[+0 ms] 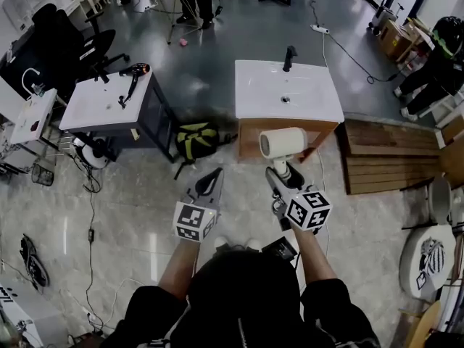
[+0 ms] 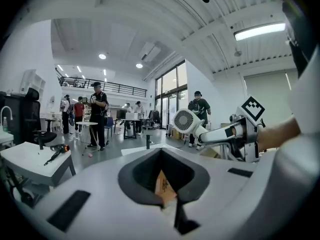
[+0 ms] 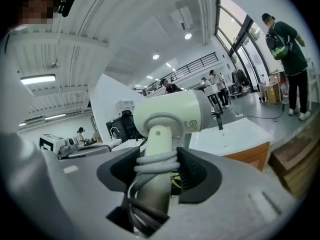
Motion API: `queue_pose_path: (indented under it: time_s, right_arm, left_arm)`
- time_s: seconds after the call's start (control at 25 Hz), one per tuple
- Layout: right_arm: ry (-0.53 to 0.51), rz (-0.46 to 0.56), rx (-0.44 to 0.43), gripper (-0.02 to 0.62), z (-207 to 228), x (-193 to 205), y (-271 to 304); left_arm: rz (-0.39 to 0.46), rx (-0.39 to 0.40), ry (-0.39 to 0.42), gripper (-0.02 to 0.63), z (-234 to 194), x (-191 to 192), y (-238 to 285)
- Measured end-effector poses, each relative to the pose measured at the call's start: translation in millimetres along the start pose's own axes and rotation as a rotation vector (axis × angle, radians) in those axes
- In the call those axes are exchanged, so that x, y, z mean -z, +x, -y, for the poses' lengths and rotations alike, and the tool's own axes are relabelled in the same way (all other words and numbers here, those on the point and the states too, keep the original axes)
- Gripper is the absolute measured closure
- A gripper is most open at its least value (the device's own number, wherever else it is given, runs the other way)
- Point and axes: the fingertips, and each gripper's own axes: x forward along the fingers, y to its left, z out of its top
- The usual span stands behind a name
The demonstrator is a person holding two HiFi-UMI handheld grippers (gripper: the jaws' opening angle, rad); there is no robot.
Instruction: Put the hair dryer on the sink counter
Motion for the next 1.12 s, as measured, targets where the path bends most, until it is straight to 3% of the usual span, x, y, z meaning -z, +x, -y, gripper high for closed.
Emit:
queue_pose_path:
  time_s: [0.48, 1.12]
  right_arm:
    - [-0.02, 0.001, 0.004, 0.37, 1, -1, -4]
    - [-0.042, -0.01, -0.012, 0.37, 11, 3, -32]
  left_arm:
    - [-0.032, -0.002, -0.014, 0.594, -2, 6, 2]
    - [-0.039, -0.004, -0.021, 0.594, 32, 9, 5]
